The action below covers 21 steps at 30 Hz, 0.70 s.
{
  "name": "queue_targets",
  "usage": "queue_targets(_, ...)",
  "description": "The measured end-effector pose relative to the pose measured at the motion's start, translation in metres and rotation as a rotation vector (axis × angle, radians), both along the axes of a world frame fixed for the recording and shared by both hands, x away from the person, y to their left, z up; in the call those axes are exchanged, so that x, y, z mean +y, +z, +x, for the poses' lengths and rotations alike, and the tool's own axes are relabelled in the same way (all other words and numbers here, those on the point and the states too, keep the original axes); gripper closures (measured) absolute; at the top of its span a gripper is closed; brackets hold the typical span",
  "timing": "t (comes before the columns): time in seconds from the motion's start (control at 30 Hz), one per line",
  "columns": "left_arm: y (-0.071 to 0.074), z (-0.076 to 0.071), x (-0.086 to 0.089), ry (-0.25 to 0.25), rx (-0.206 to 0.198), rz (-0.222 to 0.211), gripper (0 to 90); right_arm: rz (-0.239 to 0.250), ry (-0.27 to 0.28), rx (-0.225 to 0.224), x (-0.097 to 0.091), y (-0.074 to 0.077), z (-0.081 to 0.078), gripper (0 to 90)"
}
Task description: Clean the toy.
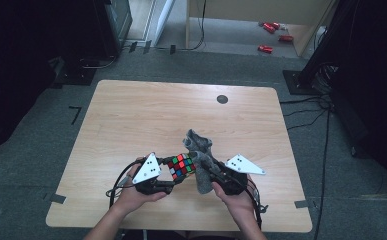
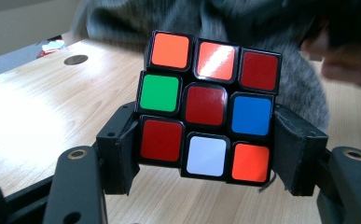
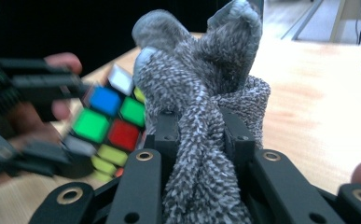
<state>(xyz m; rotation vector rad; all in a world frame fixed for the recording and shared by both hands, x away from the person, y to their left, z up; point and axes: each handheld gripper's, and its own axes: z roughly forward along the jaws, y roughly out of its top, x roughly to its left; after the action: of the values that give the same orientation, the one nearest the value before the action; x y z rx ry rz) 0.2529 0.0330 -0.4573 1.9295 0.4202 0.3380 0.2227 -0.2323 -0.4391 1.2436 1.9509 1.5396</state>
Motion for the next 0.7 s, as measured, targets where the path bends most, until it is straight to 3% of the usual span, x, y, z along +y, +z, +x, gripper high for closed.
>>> queue_targets(0.07, 0.000, -0.001, -0.002, -0.004, -0.005, 0.010, 34.6, 0.027, 0.004, -0.025, 0.000, 0.009, -0.004, 72.4)
queue_targets(0.17, 0.000, -0.003, -0.004, -0.013, -0.009, 0.009, 34.6, 0.065, 0.061, -0.071, 0.008, 0.021, -0.013, 71.7)
queue_targets(0.23, 0.001, -0.004, -0.003, -0.021, -0.013, -0.004, 34.6, 0.068, 0.091, -0.078, 0.016, 0.023, -0.017, 71.3)
queue_targets(0.3, 0.002, -0.004, -0.001, -0.025, -0.016, -0.020, 34.7, 0.064, 0.087, -0.082, 0.017, 0.020, -0.015, 71.1)
queue_targets(0.37, 0.003, -0.004, 0.002, -0.023, -0.012, -0.030, 34.7, 0.084, 0.067, -0.050, 0.011, 0.013, -0.010, 71.2)
queue_targets(0.47, 0.002, -0.002, 0.004, -0.016, -0.012, -0.031, 34.6, 0.005, 0.006, -0.005, 0.004, 0.002, 0.000, 71.2)
queue_targets(0.53, 0.001, -0.001, 0.004, -0.011, -0.013, -0.031, 34.7, 0.004, -0.014, 0.009, 0.000, 0.001, 0.003, 71.0)
queue_targets(0.7, -0.002, -0.001, 0.004, -0.009, -0.012, -0.011, 34.6, 0.076, 0.037, -0.050, 0.003, 0.019, -0.006, 70.2)
